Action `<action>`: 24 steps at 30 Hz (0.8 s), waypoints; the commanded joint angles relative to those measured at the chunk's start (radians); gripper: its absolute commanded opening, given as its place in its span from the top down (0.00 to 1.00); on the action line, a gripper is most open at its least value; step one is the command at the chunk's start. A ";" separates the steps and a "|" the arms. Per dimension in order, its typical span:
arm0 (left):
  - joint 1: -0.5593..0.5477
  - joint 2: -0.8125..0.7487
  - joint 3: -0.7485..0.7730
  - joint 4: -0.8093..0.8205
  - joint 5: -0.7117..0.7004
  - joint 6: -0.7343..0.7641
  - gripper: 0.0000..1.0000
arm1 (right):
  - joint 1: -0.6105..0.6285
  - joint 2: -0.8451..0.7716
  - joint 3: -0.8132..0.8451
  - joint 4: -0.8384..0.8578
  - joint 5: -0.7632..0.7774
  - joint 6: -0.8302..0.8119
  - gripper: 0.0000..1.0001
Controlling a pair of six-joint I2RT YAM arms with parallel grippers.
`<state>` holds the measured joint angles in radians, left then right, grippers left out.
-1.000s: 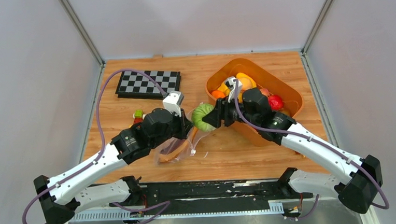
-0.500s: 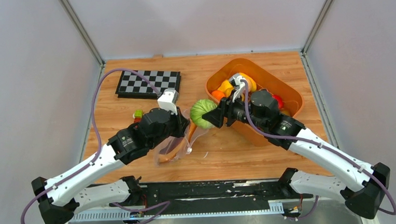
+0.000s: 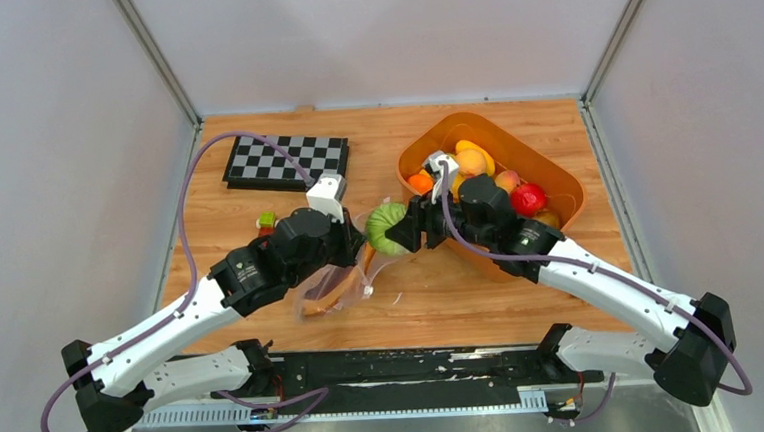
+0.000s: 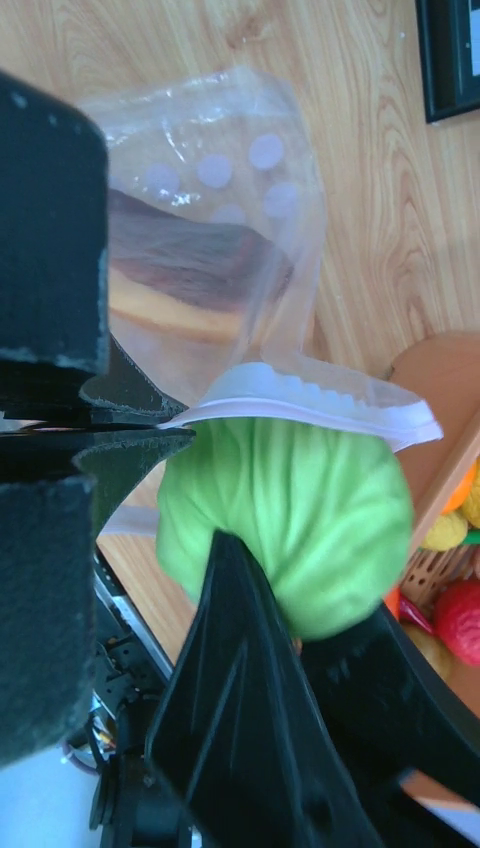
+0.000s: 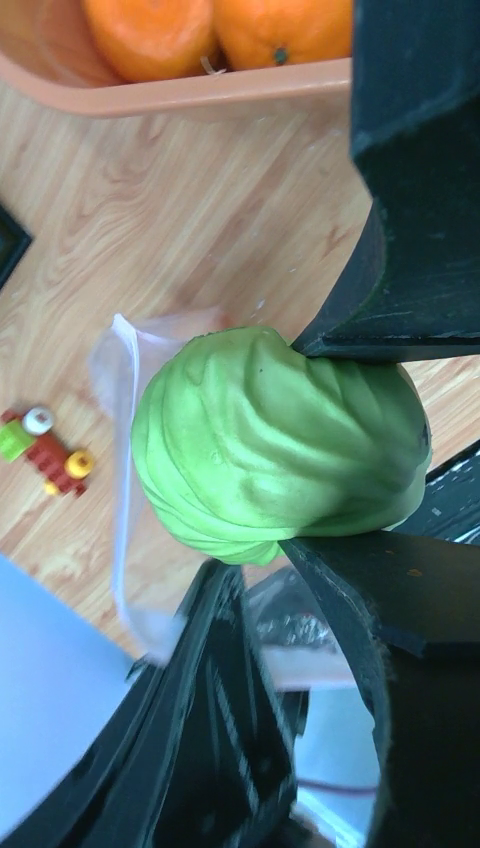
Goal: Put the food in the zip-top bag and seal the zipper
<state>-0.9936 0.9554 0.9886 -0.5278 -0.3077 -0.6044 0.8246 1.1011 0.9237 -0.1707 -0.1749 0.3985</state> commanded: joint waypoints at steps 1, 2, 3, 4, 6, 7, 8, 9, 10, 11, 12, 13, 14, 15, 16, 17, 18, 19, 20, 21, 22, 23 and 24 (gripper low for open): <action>-0.004 -0.034 0.037 0.118 0.009 -0.011 0.96 | 0.010 0.005 0.009 -0.085 0.052 -0.074 0.49; -0.004 -0.038 0.034 0.124 0.007 -0.012 0.96 | 0.010 -0.001 0.001 -0.077 0.042 -0.080 0.48; -0.003 -0.039 0.032 0.129 0.007 -0.011 0.96 | 0.010 -0.004 -0.007 -0.069 0.023 -0.084 0.48; -0.004 -0.040 0.031 0.129 0.007 -0.010 0.96 | 0.010 -0.006 -0.012 -0.071 0.022 -0.089 0.48; -0.004 -0.034 0.029 0.132 0.008 -0.010 0.96 | 0.011 -0.002 0.014 -0.129 0.064 -0.095 0.48; -0.004 -0.029 0.028 0.132 0.012 -0.009 0.96 | 0.010 -0.001 0.025 -0.154 0.084 -0.103 0.48; -0.003 -0.025 0.031 0.131 0.017 -0.007 0.96 | 0.011 -0.002 0.035 -0.173 0.101 -0.112 0.48; -0.004 -0.020 0.033 0.127 0.022 -0.006 0.96 | 0.011 -0.006 0.041 -0.180 0.108 -0.121 0.48; -0.003 -0.017 0.036 0.124 0.026 -0.007 0.96 | 0.011 -0.009 0.044 -0.180 0.111 -0.127 0.47; -0.003 -0.014 0.037 0.122 0.029 -0.006 0.96 | 0.011 -0.012 0.053 -0.177 0.107 -0.133 0.46; -0.004 -0.014 0.037 0.121 0.030 -0.006 0.96 | 0.011 -0.013 0.061 -0.172 0.095 -0.136 0.45; -0.004 -0.015 0.035 0.123 0.028 -0.008 0.96 | 0.011 -0.014 0.071 -0.164 0.070 -0.138 0.45; -0.004 -0.016 0.033 0.125 0.027 -0.008 0.95 | 0.011 -0.010 0.078 -0.149 0.046 -0.136 0.45; -0.004 -0.017 0.032 0.129 0.027 -0.008 0.95 | 0.011 -0.004 0.084 -0.139 0.019 -0.131 0.44; -0.004 -0.017 0.033 0.130 0.028 -0.006 0.95 | 0.012 0.007 0.094 -0.136 0.002 -0.122 0.44; -0.004 -0.017 0.036 0.132 0.030 -0.005 0.95 | 0.017 0.020 0.108 -0.143 0.001 -0.113 0.44; -0.004 -0.017 0.041 0.132 0.034 -0.001 0.95 | 0.031 0.039 0.130 -0.159 0.024 -0.117 0.44; -0.004 -0.018 0.044 0.131 0.037 0.001 0.95 | 0.053 0.059 0.152 -0.186 0.068 -0.126 0.44; -0.004 -0.021 0.047 0.131 0.040 0.002 0.95 | 0.077 0.079 0.173 -0.214 0.133 -0.129 0.44; -0.003 -0.024 0.047 0.131 0.040 0.001 0.95 | 0.099 0.098 0.193 -0.241 0.186 -0.128 0.44; -0.004 -0.030 0.046 0.133 0.038 0.000 0.95 | 0.111 0.111 0.206 -0.257 0.220 -0.123 0.43; -0.004 -0.036 0.045 0.135 0.032 0.000 0.95 | 0.117 0.119 0.213 -0.263 0.227 -0.115 0.41; -0.003 -0.043 0.044 0.137 0.023 0.004 0.95 | 0.119 0.118 0.211 -0.254 0.226 -0.108 0.40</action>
<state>-0.9943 0.9489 0.9901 -0.4580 -0.2749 -0.6044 0.9077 1.1992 1.0775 -0.3920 -0.0490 0.2855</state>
